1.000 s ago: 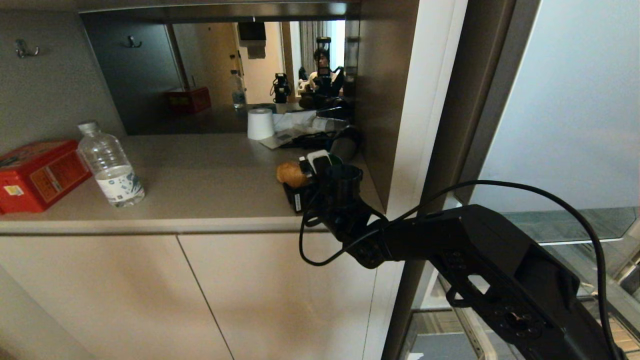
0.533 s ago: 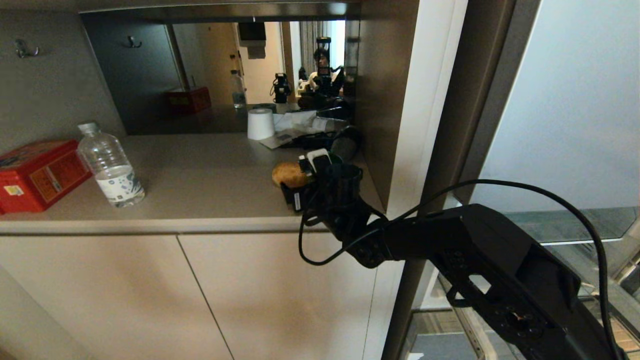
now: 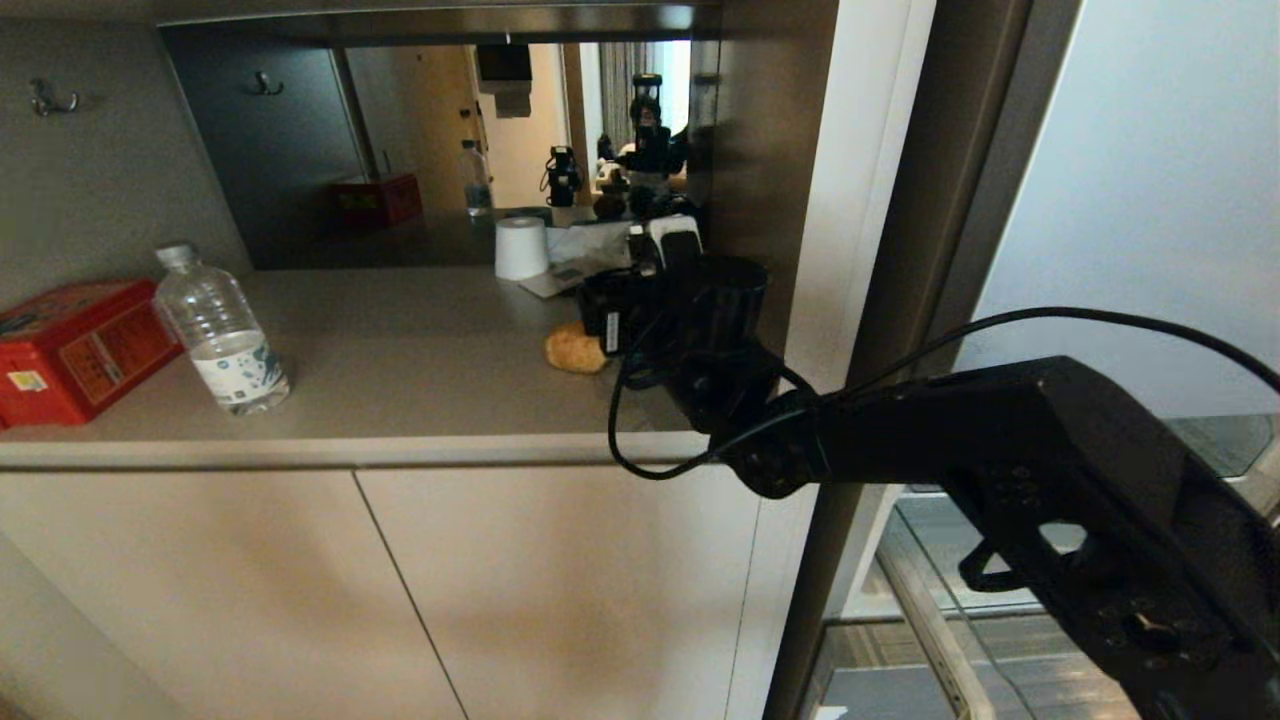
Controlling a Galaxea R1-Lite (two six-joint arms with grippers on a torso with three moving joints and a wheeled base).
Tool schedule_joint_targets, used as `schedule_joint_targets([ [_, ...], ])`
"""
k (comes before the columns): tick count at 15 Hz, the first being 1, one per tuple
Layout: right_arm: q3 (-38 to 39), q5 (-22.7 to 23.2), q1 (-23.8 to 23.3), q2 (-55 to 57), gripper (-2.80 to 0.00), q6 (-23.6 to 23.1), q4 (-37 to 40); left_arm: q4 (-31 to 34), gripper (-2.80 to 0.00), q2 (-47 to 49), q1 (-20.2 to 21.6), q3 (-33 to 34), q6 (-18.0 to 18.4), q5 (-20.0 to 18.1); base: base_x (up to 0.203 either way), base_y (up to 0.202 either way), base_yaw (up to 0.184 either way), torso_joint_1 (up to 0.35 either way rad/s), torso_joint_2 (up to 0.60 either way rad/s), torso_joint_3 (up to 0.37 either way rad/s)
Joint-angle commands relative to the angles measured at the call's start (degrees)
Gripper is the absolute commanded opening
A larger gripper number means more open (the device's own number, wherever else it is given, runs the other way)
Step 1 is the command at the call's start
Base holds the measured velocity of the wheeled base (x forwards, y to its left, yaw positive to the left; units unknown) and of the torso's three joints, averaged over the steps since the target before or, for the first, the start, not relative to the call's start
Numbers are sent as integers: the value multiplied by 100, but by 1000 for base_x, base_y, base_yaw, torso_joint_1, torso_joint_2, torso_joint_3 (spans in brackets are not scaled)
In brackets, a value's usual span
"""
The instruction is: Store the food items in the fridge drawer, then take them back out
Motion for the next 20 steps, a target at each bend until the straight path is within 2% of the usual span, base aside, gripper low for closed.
schedule_joint_targets([
  [1, 609, -3, 46, -731, -258, 12, -13, -1, -280, 0, 0, 0, -2, 0, 0, 0, 0, 0, 0, 0],
  [2, 1095, 22, 99, -1033, -280, 21, -8, -1, -280, 0, 0, 0, -2, 0, 0, 0, 0, 0, 0, 0],
  [8, 4905, 747, 549, -3479, -280, 43, 5, -1, -280, 0, 0, 0, -2, 0, 0, 0, 0, 0, 0, 0],
  [11, 6397, 1142, 789, -4771, -280, 87, 303, -1, -280, 0, 0, 0, -2, 0, 0, 0, 0, 0, 0, 0],
  [13, 7145, 1286, 902, -5048, -280, 238, 494, -1, -280, 0, 0, 0, -2, 0, 0, 0, 0, 0, 0, 0],
  [14, 7435, 1158, 920, -5073, -280, 316, 536, -1, -280, 0, 0, 0, -2, 0, 0, 0, 0, 0, 0, 0],
  [18, 8649, -142, 883, -5441, -280, 1083, 523, -1, -280, 0, 0, 0, -2, 0, 0, 0, 0, 0, 0, 0],
  [19, 8966, -338, 794, -5618, -280, 1313, 490, -1, -280, 0, 0, 0, -2, 0, 0, 0, 0, 0, 0, 0],
  [20, 9160, -431, 484, -5648, -280, 1453, 378, -1, -280, 0, 0, 0, -2, 0, 0, 0, 0, 0, 0, 0],
])
